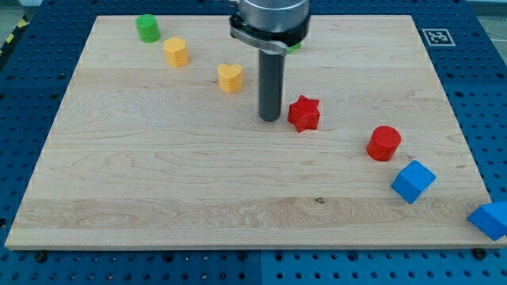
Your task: Adjust the heart and red star diagonal to each other
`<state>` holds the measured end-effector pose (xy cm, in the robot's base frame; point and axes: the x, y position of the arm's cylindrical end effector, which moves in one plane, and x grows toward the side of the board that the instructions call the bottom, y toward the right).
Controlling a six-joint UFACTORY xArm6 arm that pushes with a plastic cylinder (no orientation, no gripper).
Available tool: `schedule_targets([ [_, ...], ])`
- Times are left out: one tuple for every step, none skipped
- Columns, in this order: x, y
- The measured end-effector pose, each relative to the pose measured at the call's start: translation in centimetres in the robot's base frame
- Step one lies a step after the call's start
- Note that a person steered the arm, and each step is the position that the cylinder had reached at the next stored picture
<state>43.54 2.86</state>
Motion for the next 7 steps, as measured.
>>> schedule_targets([
  [0.0, 2.5],
  [-0.1, 3.6],
  [-1.7, 0.0],
  [-4.6, -3.7],
  [-7.0, -6.1],
  [-7.5, -6.0],
  [-7.3, 0.3],
])
